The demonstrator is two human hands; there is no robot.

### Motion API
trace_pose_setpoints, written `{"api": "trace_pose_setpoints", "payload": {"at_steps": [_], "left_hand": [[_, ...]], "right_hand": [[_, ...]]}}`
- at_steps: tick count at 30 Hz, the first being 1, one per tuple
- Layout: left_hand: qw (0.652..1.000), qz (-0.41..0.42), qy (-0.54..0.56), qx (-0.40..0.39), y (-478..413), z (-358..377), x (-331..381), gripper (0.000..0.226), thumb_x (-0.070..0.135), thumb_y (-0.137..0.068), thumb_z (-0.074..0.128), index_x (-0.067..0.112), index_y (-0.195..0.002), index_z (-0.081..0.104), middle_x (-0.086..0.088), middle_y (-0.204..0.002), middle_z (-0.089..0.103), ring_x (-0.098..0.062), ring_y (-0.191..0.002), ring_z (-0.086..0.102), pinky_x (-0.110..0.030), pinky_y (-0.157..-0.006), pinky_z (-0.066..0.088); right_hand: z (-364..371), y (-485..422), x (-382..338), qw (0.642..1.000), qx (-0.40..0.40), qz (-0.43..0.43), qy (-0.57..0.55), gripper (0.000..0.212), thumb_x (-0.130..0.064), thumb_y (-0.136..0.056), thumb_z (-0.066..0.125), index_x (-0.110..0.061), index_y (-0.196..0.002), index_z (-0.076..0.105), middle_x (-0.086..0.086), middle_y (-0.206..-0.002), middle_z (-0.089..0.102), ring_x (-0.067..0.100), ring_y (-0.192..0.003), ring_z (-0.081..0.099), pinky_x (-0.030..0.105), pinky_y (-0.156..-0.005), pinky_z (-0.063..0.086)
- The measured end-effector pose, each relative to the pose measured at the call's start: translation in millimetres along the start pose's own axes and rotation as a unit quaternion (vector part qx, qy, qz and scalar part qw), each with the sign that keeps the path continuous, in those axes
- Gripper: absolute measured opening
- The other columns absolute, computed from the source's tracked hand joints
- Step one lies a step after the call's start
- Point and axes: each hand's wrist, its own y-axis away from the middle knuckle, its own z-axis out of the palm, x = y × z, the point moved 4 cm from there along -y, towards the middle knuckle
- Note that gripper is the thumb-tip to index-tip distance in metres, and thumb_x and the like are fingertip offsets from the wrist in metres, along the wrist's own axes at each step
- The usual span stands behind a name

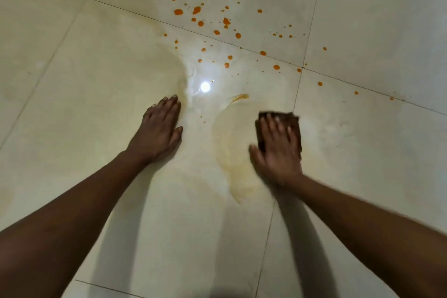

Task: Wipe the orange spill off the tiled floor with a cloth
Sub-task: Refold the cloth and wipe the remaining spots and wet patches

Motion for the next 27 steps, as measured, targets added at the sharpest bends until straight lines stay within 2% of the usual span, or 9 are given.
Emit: {"api": "trace_pose_setpoints", "payload": {"at_steps": [2, 5, 8, 11, 13, 16, 20, 24, 27], "left_hand": [[1.000, 0.004, -0.007, 0.006, -1.9, 5.2, -3.9, 0.071, 0.045, -0.091, 0.022, 0.003, -0.148, 0.029, -0.013, -0.159, 0.021, -0.028, -0.147, 0.019, -0.044, -0.117, 0.016], [1.000, 0.009, -0.009, 0.001, -2.2, 6.4, -8.2, 0.069, 0.044, -0.093, 0.022, 0.003, -0.148, 0.030, -0.013, -0.159, 0.022, -0.029, -0.147, 0.021, -0.043, -0.116, 0.016], [1.000, 0.006, -0.007, -0.007, -1.3, 2.1, -4.3, 0.070, 0.045, -0.093, 0.020, 0.003, -0.148, 0.030, -0.012, -0.159, 0.021, -0.028, -0.147, 0.019, -0.042, -0.117, 0.014], [1.000, 0.005, -0.004, -0.011, -1.2, 1.4, -4.1, 0.071, 0.045, -0.092, 0.018, 0.003, -0.149, 0.028, -0.012, -0.160, 0.019, -0.027, -0.148, 0.017, -0.042, -0.118, 0.013], [1.000, 0.007, -0.008, -0.003, -2.6, 5.3, -6.7, 0.070, 0.045, -0.093, 0.019, 0.004, -0.149, 0.028, -0.011, -0.160, 0.019, -0.027, -0.148, 0.017, -0.041, -0.117, 0.013], [1.000, 0.009, -0.008, -0.004, -2.2, 7.9, -8.4, 0.071, 0.046, -0.092, 0.017, 0.005, -0.150, 0.026, -0.011, -0.161, 0.017, -0.027, -0.148, 0.015, -0.041, -0.118, 0.013], [1.000, 0.001, 0.006, -0.014, -1.3, 2.2, -3.6, 0.069, 0.043, -0.094, 0.020, 0.006, -0.152, 0.019, -0.009, -0.162, 0.010, -0.024, -0.150, 0.007, -0.039, -0.120, 0.006], [1.000, 0.004, 0.013, -0.001, 0.8, 8.1, -6.8, 0.065, 0.039, -0.096, 0.025, 0.006, -0.152, 0.020, -0.008, -0.162, 0.010, -0.024, -0.150, 0.007, -0.038, -0.120, 0.005], [1.000, 0.010, 0.013, 0.003, -2.6, 12.1, -10.8, 0.064, 0.039, -0.097, 0.026, 0.007, -0.152, 0.018, -0.007, -0.162, 0.009, -0.024, -0.150, 0.006, -0.039, -0.120, 0.005]], "right_hand": [[0.7, -52.7, -50.3, 0.999, 0.016, 0.032, 0.010, 0.073, -0.053, -0.096, 0.035, -0.019, -0.158, 0.014, 0.002, -0.166, 0.009, 0.018, -0.152, 0.004, 0.042, -0.122, 0.003], [31.9, -3.3, -109.9, 0.992, -0.017, -0.127, -0.010, 0.073, -0.053, -0.094, 0.038, -0.021, -0.157, 0.017, 0.001, -0.165, 0.015, 0.018, -0.152, 0.008, 0.045, -0.121, 0.011], [27.3, 91.7, -48.3, 0.982, -0.057, -0.181, -0.013, 0.074, -0.053, -0.094, 0.037, -0.026, -0.158, 0.013, -0.002, -0.165, 0.009, 0.017, -0.152, 0.013, 0.043, -0.120, 0.012], [10.6, 34.1, -12.1, 0.998, -0.030, -0.063, 0.005, 0.073, -0.053, -0.095, 0.032, -0.023, -0.158, 0.011, -0.001, -0.165, 0.005, 0.019, -0.152, 0.008, 0.040, -0.122, 0.004], [10.5, -20.0, -49.7, 1.000, -0.012, 0.001, 0.004, 0.074, -0.052, -0.096, 0.032, -0.019, -0.158, 0.009, 0.002, -0.166, 0.003, 0.018, -0.152, 0.000, 0.041, -0.122, 0.000], [41.5, 23.2, -111.1, 0.989, -0.026, -0.148, -0.005, 0.075, -0.052, -0.094, 0.040, -0.019, -0.157, 0.017, 0.003, -0.165, 0.014, 0.021, -0.152, 0.012, 0.042, -0.122, 0.005], [34.4, 126.5, -41.8, 0.962, -0.085, -0.258, 0.018, 0.074, -0.053, -0.094, 0.042, -0.023, -0.157, 0.017, -0.001, -0.164, 0.014, 0.019, -0.151, 0.019, 0.039, -0.120, 0.010], [12.1, -13.5, -60.5, 0.998, -0.009, -0.069, 0.008, 0.073, -0.053, -0.097, 0.033, -0.021, -0.158, 0.012, 0.000, -0.166, 0.006, 0.018, -0.152, 0.005, 0.040, -0.121, 0.002], [27.9, -41.6, -117.5, 0.995, -0.015, -0.096, -0.008, 0.073, -0.053, -0.096, 0.035, -0.019, -0.157, 0.015, 0.003, -0.165, 0.011, 0.020, -0.152, 0.007, 0.041, -0.121, 0.002]]}}
